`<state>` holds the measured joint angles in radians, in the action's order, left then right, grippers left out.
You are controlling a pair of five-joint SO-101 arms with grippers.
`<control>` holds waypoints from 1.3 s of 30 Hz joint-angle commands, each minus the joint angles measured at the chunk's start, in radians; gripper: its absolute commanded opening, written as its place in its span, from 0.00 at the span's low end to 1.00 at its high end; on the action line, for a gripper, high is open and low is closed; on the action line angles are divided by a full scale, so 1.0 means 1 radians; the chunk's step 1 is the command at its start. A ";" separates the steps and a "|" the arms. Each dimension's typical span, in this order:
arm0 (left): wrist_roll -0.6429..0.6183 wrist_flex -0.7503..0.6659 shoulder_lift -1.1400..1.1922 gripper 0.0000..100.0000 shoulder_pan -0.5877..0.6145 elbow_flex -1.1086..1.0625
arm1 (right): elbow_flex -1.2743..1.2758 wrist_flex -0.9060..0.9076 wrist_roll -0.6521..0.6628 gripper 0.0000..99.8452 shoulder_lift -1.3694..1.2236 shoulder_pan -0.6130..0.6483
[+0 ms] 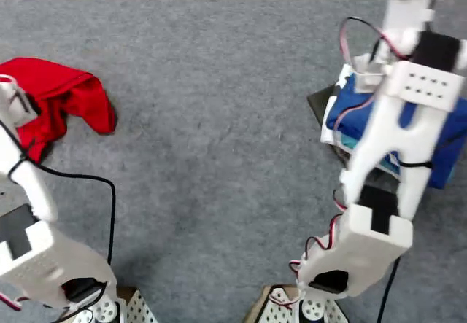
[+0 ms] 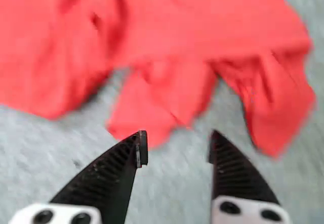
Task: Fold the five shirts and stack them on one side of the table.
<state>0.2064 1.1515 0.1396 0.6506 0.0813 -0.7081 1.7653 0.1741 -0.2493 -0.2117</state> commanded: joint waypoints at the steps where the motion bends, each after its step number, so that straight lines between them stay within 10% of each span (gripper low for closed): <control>1: -0.012 -0.212 0.077 0.24 0.048 -0.005 | -0.041 0.018 -0.023 0.01 0.008 0.107; 14: -0.250 -0.377 0.647 0.19 0.147 0.402 | -0.042 0.017 -0.109 0.01 -0.079 0.274; 19: -0.250 -0.135 0.708 0.01 0.144 0.651 | -0.042 0.017 -0.123 0.01 -0.085 0.274; 33: -0.144 0.585 0.704 0.02 0.014 1.410 | -0.041 0.021 -0.118 0.01 0.004 0.443; 39: -0.115 0.612 0.674 0.02 -0.048 1.499 | -0.041 0.021 -0.121 0.01 0.022 0.449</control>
<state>0.0790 1.7469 0.8608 0.6260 1.5129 -0.7081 1.7683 0.0606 -0.2908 0.2348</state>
